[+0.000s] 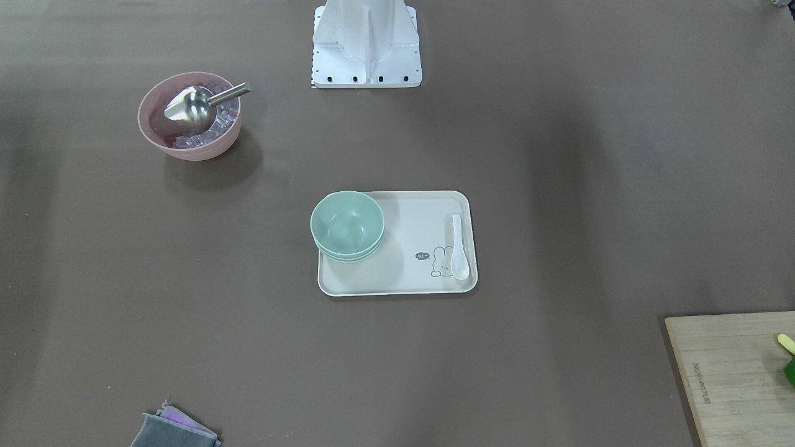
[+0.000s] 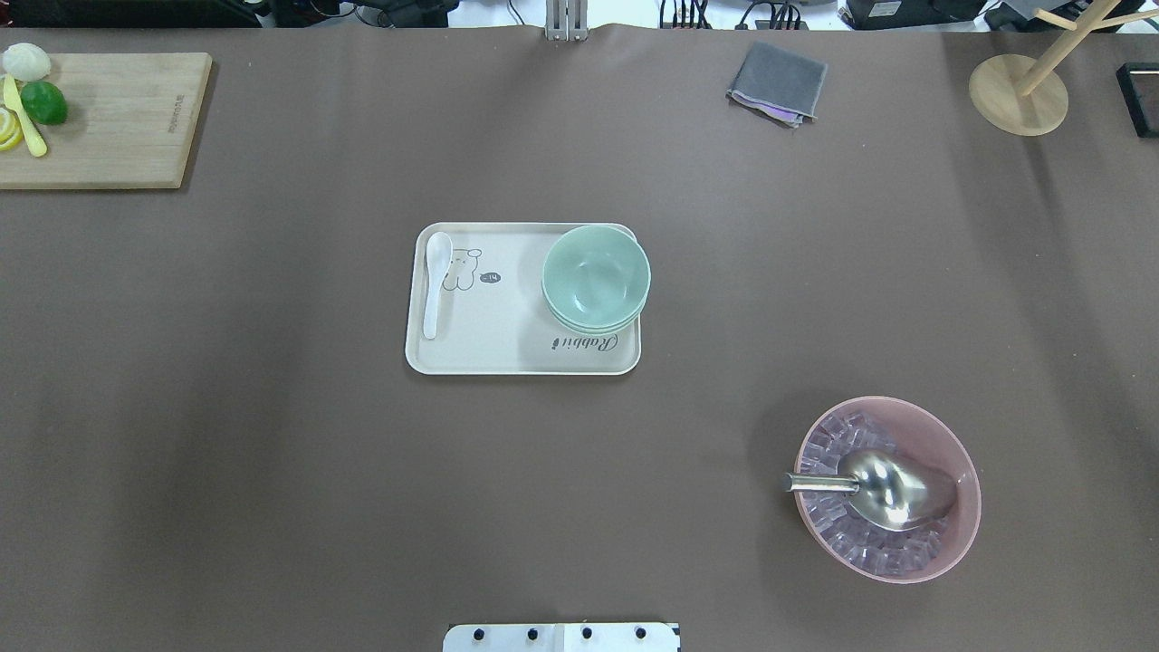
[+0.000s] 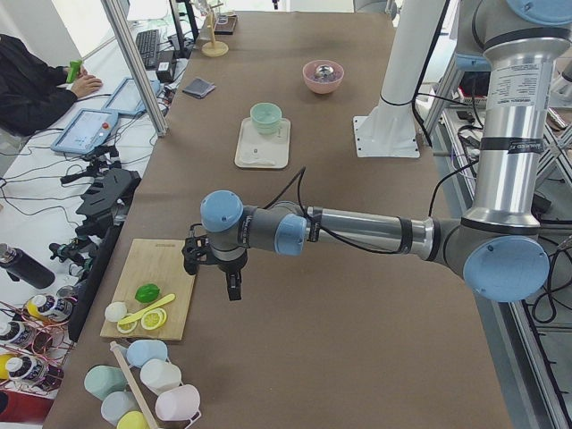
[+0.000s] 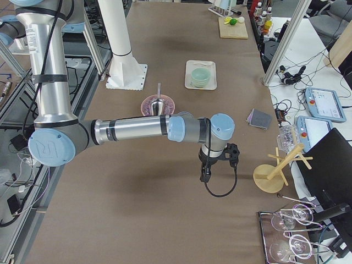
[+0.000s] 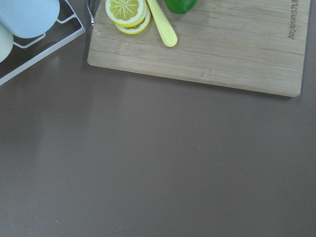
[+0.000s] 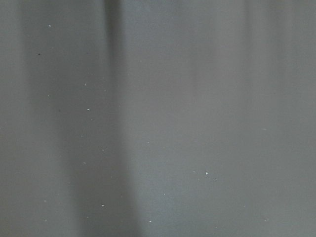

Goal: Stack green bowls together

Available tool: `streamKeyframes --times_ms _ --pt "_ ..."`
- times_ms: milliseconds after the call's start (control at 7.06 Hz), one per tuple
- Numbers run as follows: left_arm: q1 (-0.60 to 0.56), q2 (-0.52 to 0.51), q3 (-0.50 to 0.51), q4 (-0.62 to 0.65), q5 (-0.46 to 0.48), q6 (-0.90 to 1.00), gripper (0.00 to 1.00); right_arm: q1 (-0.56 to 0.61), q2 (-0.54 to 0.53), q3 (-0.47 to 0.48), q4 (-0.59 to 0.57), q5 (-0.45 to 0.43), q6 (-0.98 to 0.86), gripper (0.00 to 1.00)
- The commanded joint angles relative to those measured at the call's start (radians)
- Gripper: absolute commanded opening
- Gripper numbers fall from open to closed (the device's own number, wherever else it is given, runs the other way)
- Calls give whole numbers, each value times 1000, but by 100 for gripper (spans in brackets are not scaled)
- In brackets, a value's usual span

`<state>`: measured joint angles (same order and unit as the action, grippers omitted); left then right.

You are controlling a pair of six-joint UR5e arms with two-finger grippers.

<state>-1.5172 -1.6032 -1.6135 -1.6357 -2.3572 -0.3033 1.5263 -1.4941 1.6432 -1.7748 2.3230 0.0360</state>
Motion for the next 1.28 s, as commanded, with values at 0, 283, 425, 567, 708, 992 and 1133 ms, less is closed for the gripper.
streamKeyframes --times_ms 0,283,425,567,708,992,1133 --pt "-12 3 7 0 -4 24 98 0 1 1 0 1 1 100" --pt "-11 -3 14 0 -2 24 98 0 2 1 0 1 1 100" --pt "-11 -4 11 0 -2 24 98 0 2 1 0 1 1 100" --pt "-11 -6 12 -1 -2 23 98 0 2 1 0 1 1 100" --pt "-11 -9 12 -1 -2 24 98 0 2 1 0 1 1 100" --pt "-9 -12 15 0 -2 23 98 0 0 1 0 3 1 100" --pt "-9 -12 15 0 -2 23 98 0 0 1 0 3 1 100"
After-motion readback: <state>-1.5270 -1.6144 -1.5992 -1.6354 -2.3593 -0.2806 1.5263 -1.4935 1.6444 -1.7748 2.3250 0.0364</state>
